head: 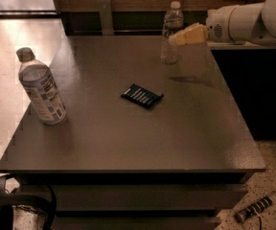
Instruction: Move water bottle near blue plastic bottle
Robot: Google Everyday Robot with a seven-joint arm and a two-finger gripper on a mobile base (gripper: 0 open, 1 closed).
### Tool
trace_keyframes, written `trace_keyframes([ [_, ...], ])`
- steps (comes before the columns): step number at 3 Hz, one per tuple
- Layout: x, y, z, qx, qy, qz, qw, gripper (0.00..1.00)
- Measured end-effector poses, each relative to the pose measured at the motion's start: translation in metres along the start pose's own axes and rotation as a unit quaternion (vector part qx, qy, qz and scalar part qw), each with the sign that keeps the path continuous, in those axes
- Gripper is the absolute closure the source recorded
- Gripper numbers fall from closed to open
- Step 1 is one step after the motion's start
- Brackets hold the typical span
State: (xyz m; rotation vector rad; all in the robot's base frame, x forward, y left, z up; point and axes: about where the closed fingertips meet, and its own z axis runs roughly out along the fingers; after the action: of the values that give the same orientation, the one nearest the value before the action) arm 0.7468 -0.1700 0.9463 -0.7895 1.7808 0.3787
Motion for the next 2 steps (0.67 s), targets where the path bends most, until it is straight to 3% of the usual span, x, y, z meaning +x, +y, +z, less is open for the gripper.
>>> trace_keyframes([
  [1, 0.009, 0.001, 0.024, -0.023, -0.033, 0.027, 0.9988, 0.0],
  [2, 0.016, 0.004, 0.051, -0.047, -0.1, 0.057, 0.9922, 0.0],
])
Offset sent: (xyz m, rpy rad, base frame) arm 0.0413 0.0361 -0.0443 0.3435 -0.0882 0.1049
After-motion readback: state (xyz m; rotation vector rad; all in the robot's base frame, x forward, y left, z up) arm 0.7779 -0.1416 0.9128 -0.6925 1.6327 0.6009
